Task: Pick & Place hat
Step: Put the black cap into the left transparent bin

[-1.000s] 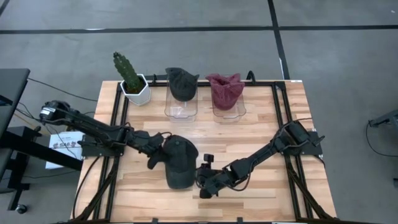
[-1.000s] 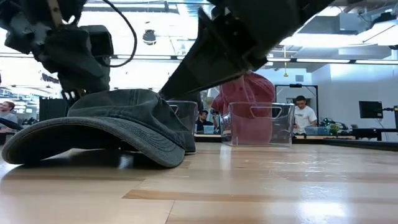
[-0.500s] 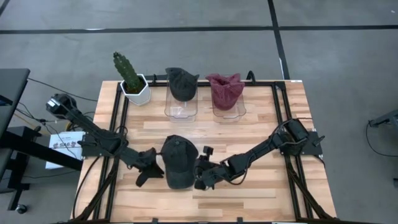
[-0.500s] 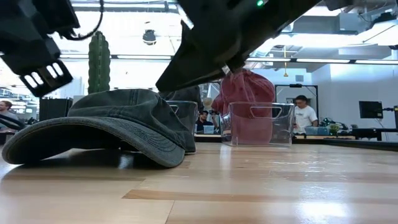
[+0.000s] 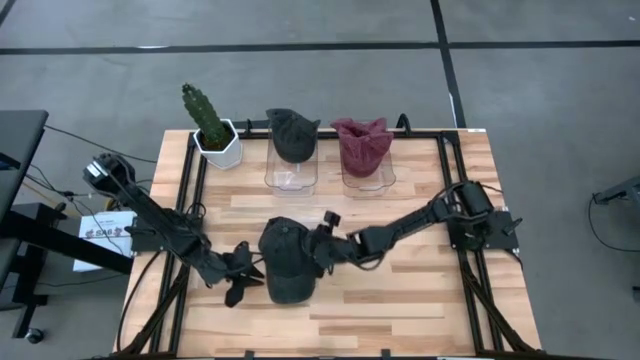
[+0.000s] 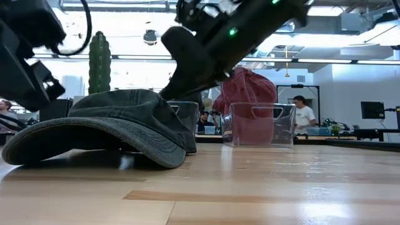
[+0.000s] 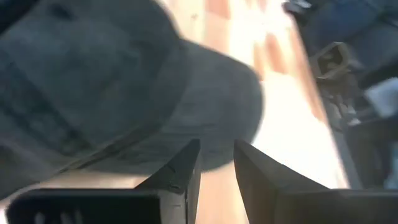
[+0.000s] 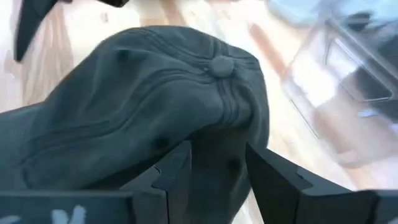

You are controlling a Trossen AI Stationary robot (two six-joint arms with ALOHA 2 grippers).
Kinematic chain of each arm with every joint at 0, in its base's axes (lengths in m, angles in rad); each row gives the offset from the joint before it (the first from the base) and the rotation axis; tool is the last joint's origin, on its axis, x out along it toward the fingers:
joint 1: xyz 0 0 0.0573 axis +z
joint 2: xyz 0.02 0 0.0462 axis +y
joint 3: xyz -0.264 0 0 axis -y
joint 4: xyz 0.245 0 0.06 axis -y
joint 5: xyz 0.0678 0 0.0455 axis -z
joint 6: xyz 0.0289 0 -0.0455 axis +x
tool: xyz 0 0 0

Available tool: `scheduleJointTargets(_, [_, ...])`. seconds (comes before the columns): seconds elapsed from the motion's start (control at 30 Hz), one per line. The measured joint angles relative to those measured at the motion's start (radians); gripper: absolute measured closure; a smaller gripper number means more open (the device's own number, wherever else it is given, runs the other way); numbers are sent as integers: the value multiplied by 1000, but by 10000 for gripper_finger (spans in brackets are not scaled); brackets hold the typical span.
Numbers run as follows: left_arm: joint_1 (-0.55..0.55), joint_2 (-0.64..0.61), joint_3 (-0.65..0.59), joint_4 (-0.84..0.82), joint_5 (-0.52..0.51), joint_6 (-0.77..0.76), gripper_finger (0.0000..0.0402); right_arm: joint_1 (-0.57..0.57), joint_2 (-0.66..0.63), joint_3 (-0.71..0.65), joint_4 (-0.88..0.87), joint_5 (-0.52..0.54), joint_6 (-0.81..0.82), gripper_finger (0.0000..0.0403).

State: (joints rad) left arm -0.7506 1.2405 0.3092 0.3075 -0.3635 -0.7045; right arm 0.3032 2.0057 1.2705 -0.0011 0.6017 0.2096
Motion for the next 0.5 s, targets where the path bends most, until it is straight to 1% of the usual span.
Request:
scheduleJointTargets(0.1, [0, 51, 0, 4, -33, -38, 309, -55, -2, 0, -18, -156, 2, 257])
scheduleJointTargets(0.17, [0, 90, 0, 27, -37, -58, 309, -85, -2, 0, -40, -220, -2, 260])
scheduleJointTargets(0.27, [0, 143, 0, 66, -36, -77, 309, -123, -2, 0, -91, -237, -8, 265])
scheduleJointTargets(0.5, [1, 204, 4, 60, -16, -133, 309, -173, -20, 0, -216, -236, -29, 259])
